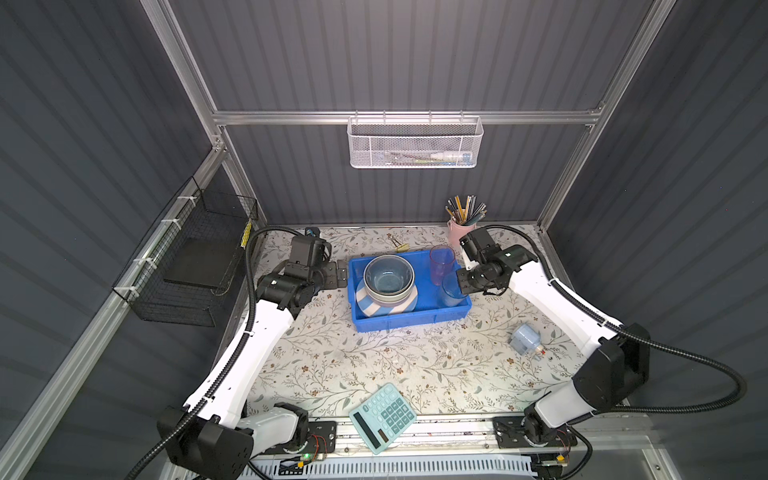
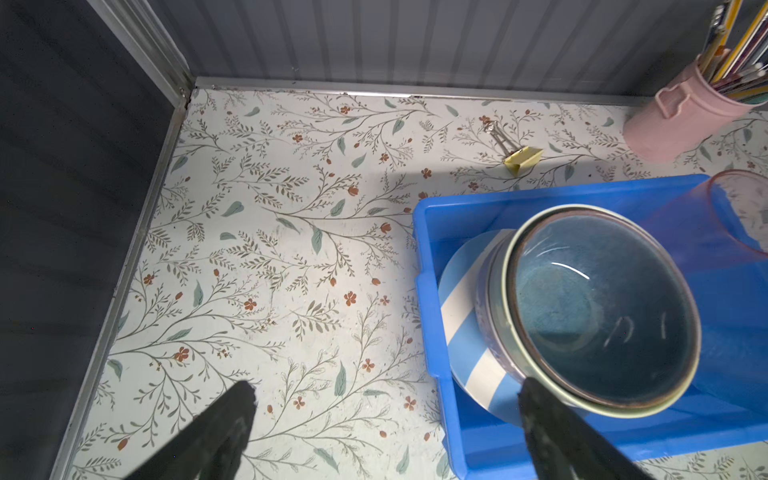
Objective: Place the mixed dishes into the plastic bin
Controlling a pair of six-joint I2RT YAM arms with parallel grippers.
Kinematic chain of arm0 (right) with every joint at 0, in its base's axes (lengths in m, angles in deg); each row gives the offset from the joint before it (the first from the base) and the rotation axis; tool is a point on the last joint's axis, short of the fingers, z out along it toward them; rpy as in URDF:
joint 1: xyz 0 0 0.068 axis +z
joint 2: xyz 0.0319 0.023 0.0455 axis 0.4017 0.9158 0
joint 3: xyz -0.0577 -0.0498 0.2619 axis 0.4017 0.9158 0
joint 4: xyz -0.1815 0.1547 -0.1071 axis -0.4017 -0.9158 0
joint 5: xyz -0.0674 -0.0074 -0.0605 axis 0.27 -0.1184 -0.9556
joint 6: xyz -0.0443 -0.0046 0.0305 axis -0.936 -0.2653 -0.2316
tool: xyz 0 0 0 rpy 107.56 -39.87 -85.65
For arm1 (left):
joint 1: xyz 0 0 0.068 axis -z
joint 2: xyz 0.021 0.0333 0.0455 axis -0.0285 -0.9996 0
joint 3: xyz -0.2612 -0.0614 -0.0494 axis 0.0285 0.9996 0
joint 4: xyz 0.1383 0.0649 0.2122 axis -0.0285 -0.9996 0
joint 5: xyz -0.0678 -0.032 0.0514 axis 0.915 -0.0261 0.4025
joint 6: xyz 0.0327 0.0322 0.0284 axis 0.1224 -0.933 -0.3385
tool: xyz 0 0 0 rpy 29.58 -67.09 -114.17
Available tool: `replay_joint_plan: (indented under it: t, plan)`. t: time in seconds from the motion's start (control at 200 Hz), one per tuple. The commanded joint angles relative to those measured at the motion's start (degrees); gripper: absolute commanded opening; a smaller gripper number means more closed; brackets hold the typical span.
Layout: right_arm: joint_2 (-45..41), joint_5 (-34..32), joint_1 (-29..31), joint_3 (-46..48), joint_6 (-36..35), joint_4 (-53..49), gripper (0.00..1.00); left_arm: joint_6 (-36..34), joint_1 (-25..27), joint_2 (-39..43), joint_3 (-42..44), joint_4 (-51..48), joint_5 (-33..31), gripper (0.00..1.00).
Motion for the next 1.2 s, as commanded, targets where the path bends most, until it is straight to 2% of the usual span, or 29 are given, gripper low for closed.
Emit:
replay_joint_plan:
  t: [0.0,0.891,0.996,1.196]
  plan:
    - [0.6,-1.1,-0.1,-1.7,-0.6,-1.9,0.07,-0.6,-1.1,1.4,1.1,0.7,1.2,1.00]
    - [5.7,-4.0,-0.1,0.2,-0.1,-2.2,0.15,-1.6,-3.4,0.2,4.1,2.4,1.7,1.00]
    - [4.6,-3.5,0.0,0.5,0.0,-1.8,0.18,-1.7,-3.6,-0.2,4.4,2.9,1.8,1.00]
    - [2.3,-3.0,-0.1,-0.1,0.0,-1.6,0.35,-1.9,-4.1,-0.5,5.4,4.2,1.5,1.00]
